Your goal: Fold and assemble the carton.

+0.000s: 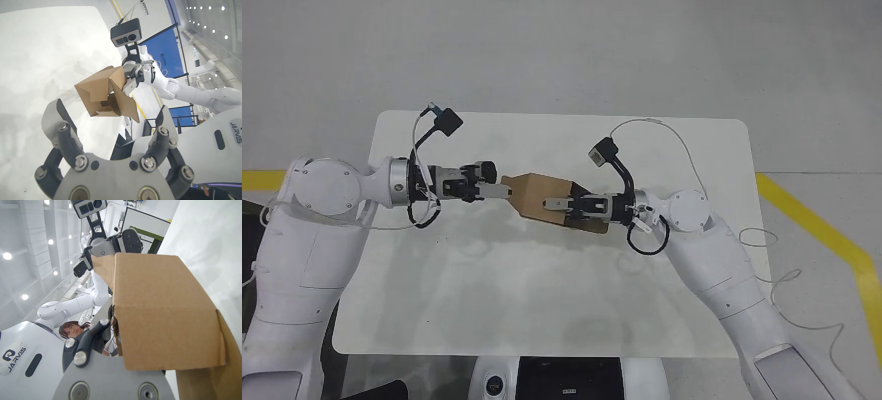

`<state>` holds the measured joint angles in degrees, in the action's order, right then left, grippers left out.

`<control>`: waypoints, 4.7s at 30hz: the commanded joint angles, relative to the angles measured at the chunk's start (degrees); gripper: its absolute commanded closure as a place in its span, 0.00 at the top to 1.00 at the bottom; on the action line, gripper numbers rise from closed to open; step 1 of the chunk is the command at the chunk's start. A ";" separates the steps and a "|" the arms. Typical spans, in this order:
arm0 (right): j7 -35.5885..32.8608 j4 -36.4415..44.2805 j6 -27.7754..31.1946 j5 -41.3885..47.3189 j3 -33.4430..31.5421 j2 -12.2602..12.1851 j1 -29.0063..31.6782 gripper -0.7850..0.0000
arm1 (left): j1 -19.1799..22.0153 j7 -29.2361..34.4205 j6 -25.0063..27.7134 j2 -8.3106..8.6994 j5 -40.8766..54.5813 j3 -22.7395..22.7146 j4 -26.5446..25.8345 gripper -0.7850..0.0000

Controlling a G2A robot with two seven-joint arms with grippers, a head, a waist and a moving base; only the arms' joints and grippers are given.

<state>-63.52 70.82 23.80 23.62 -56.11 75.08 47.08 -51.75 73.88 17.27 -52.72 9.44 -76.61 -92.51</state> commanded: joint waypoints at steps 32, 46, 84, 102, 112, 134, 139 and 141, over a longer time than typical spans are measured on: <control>-1.50 4.43 0.64 2.81 -0.86 -0.48 1.46 0.00 | 0.16 -1.49 -3.56 1.39 -4.39 1.04 3.87 1.00; -1.85 4.85 1.32 4.51 -0.86 -0.44 1.63 0.00 | 0.26 -0.86 -3.35 1.43 -1.02 2.84 3.92 1.00; -3.16 6.24 1.49 5.53 -0.67 -0.57 1.82 0.00 | 1.94 -0.60 -4.35 1.69 7.03 4.07 6.96 1.00; -3.99 7.26 2.07 7.43 -0.62 -0.55 2.02 0.00 | 1.48 -0.90 -4.81 1.72 8.63 5.13 7.81 1.00; -3.81 7.22 2.29 7.81 -0.69 -0.54 2.06 0.00 | 1.28 -0.50 -4.01 1.77 9.45 5.37 6.74 1.00; -6.02 7.00 3.42 11.96 -0.97 -0.35 2.19 0.00 | 0.50 0.51 -3.73 1.62 11.89 7.21 5.79 1.00; -6.40 7.10 3.66 12.43 -0.70 -0.24 2.11 0.00 | 0.94 1.08 -3.39 1.45 12.63 8.00 6.07 1.00; -6.62 7.17 3.82 12.66 -0.64 -0.20 2.06 0.00 | 0.94 1.28 -3.26 1.40 13.10 8.18 5.97 1.00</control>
<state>-70.02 77.96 27.55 36.18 -56.77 74.86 49.17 -50.79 75.06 13.97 -51.30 22.25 -68.52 -86.48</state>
